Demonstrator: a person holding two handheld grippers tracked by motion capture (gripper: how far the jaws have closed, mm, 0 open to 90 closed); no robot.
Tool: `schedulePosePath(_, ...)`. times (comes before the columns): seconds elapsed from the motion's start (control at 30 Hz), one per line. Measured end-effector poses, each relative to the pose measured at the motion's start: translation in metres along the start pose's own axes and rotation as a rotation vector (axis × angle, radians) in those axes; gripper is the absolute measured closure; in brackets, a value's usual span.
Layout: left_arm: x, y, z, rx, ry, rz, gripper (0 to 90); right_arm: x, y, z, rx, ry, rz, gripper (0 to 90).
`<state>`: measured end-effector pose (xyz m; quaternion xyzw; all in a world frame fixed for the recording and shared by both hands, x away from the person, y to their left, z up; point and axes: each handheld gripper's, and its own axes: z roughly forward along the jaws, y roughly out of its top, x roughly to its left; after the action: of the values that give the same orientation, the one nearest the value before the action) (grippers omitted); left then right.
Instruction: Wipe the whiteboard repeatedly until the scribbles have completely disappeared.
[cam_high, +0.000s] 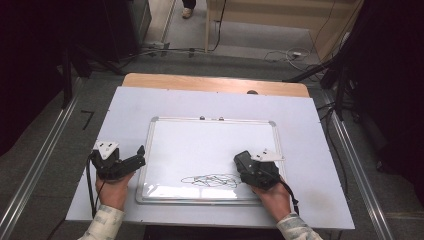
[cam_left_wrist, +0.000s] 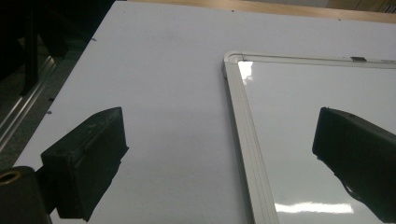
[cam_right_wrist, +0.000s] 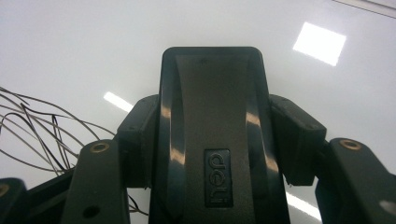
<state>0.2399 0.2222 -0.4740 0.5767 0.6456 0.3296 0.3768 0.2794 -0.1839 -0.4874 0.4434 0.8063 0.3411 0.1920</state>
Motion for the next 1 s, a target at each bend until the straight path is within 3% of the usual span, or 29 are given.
schedulePosePath(1.0, 0.0001, 0.0006, -0.0012, -0.006, -0.006, -0.001, 3.2, 0.0053, -0.0009, 0.0093, 0.029, 0.0, -0.01, 38.7)
